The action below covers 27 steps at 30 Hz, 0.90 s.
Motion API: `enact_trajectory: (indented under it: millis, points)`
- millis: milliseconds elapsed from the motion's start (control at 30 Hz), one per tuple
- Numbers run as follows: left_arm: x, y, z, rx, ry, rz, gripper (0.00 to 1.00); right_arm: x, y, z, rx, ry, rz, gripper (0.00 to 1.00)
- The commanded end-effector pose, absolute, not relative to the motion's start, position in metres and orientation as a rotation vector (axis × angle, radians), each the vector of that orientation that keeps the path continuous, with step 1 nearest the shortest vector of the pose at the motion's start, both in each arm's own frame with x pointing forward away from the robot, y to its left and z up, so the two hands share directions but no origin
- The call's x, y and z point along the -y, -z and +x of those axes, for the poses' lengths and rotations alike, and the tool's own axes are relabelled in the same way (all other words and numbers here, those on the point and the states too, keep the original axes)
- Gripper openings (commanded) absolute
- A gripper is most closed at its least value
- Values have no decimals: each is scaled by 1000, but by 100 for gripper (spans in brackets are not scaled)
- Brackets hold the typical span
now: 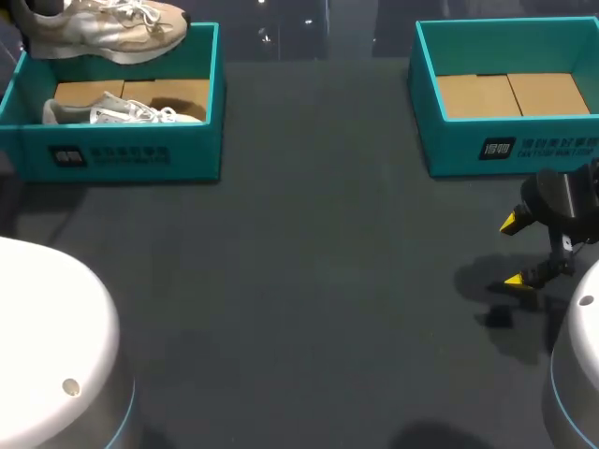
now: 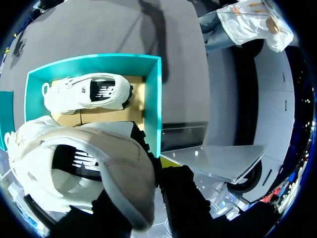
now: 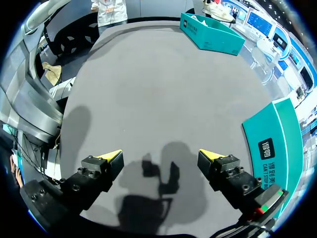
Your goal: Take the shoe out of the shoebox, open the shoe tongue, remove and reinsert the insole, then place the shoe into the shoebox
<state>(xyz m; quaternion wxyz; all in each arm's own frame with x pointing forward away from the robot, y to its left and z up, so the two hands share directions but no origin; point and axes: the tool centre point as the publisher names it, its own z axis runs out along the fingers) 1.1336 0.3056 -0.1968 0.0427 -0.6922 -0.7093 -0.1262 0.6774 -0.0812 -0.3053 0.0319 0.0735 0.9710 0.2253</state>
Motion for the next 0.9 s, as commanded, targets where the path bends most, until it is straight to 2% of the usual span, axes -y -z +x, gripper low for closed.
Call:
enact_trajectory:
  millis: [33, 900]
  points:
    - [-304, 218, 1147, 2169, 390, -2107, 0, 81, 306, 676, -2988, -689, 227, 100]
    - [-307, 302, 1192, 2084, 313, -2094, 0, 81, 306, 676, -2988, -689, 227, 100]
